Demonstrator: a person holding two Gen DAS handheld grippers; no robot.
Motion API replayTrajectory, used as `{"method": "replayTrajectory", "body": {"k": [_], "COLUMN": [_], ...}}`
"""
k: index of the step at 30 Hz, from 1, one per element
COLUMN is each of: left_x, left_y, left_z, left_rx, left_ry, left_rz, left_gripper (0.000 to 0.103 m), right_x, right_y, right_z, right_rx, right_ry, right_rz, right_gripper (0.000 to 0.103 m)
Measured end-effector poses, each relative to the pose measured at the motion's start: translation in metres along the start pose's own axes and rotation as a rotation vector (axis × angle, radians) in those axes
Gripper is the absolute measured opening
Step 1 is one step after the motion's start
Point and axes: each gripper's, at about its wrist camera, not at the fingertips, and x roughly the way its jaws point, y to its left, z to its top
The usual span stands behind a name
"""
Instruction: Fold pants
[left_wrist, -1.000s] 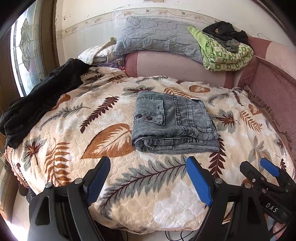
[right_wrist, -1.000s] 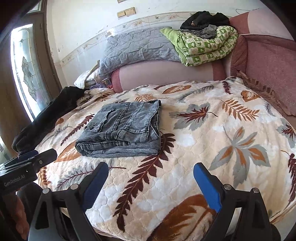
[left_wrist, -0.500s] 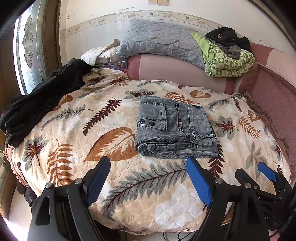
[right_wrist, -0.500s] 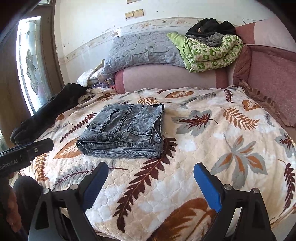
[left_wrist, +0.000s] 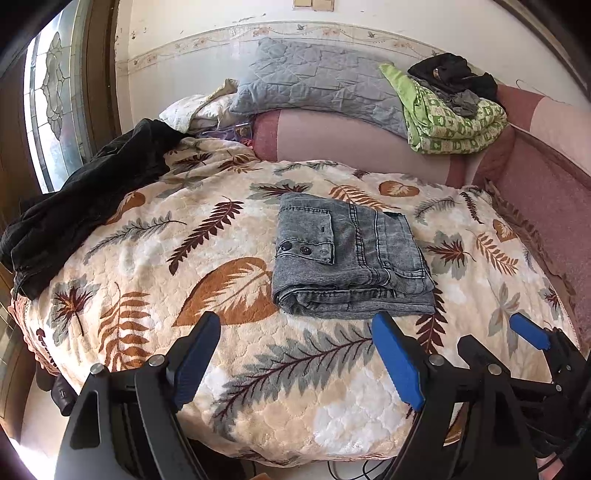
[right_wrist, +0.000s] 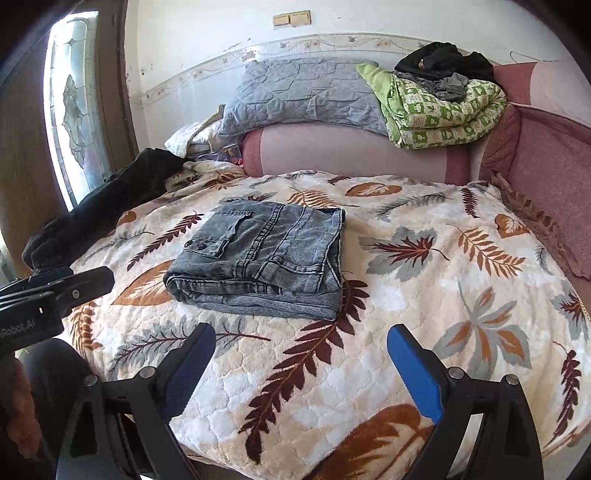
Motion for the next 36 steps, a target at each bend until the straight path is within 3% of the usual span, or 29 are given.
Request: {"method": "replayTrajectory", "body": {"k": [36], "left_x": [0.017], "left_y": [0.007], "left_z": [0.028], "left_rx": [-0.009], "left_ry": [0.000], "left_rz": [-0.019], "left_gripper": [0.086], "right_x": [0.017], "right_y": [0.013], "right_z": [0.030], "right_rx": [-0.094], "right_ry": [0.066], "right_rz": [-0.032], "right_gripper": [0.096]}}
